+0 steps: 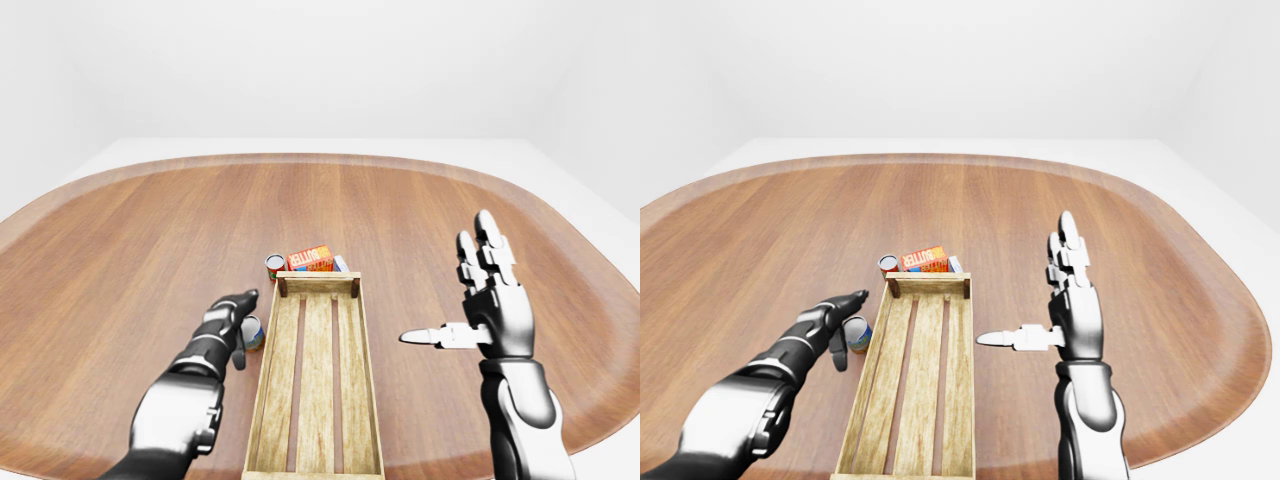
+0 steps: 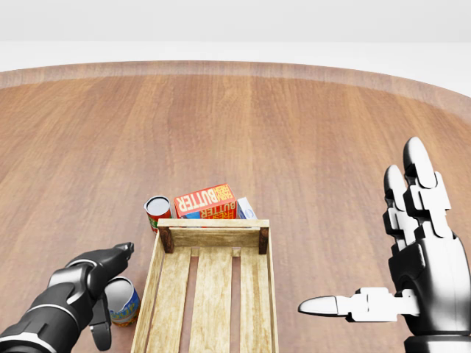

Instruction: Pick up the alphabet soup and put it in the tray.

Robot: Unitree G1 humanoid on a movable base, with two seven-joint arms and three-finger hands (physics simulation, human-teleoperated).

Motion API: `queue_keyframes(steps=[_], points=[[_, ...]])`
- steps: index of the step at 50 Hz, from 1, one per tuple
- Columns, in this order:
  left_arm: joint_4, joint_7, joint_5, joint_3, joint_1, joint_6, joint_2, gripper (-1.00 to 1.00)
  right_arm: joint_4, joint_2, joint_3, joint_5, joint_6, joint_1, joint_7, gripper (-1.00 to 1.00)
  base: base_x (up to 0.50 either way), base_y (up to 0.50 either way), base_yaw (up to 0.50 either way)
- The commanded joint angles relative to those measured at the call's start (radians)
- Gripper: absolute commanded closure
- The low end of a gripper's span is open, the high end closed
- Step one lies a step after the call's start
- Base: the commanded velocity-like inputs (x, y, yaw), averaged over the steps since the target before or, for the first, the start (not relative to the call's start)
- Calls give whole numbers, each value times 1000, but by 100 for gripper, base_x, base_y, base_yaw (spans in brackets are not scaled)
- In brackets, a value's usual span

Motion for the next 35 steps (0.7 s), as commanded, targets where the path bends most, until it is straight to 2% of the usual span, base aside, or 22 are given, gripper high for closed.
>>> queue_keyframes(steps=[1,19,20,21,22,35], points=[[2,-3,-2,6,1,0,-9,-100,-4,0,-8,5,0,3,2,-100,0,0,0],[6,-8,-6,13,21,-5,-16,-100,2,1,-2,2,0,2,2,-100,0,0,0],[5,-11,-9,15,22,-10,-17,7,2,1,-3,2,0,2,1,-100,0,0,0],[5,-13,-13,18,22,-13,-17,95,2,1,-4,3,0,2,2,-100,0,0,0],[5,-13,-21,23,25,-22,-18,98,2,0,-6,5,0,1,2,-100,0,0,0],[4,-31,-33,23,20,-19,-6,98,9,-1,-5,5,0,-2,2,-100,0,0,0]])
